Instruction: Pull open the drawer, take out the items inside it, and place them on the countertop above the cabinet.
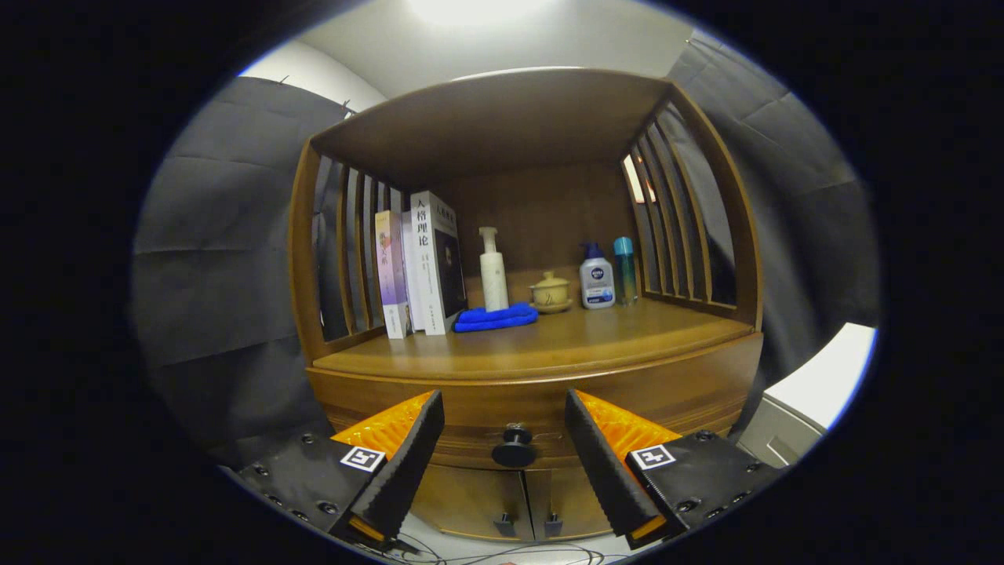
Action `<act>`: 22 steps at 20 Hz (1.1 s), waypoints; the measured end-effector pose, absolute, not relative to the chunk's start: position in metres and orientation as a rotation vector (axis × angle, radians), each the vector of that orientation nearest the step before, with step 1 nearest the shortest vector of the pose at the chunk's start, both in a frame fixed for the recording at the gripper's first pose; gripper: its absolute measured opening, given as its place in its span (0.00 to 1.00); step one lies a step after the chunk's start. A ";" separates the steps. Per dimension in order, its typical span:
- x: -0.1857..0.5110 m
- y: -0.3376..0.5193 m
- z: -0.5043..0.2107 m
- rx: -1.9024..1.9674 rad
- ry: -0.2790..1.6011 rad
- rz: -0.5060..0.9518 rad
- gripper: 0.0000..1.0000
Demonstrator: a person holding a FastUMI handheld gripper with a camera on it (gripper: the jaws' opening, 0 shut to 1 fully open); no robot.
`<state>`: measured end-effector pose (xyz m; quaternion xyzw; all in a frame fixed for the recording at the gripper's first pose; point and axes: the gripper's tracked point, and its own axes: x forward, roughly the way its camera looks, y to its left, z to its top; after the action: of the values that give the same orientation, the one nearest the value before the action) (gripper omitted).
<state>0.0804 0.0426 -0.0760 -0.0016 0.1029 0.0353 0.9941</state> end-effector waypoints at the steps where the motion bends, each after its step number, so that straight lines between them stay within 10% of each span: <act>1: 0.085 0.041 -0.082 -0.003 0.221 0.067 0.98; 16: 0.113 0.045 -0.153 -0.002 0.410 0.051 0.88; 22: 0.118 0.039 -0.159 -0.046 0.414 0.022 0.49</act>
<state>0.1177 0.0388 -0.1591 -0.0226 0.2057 0.0109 0.9783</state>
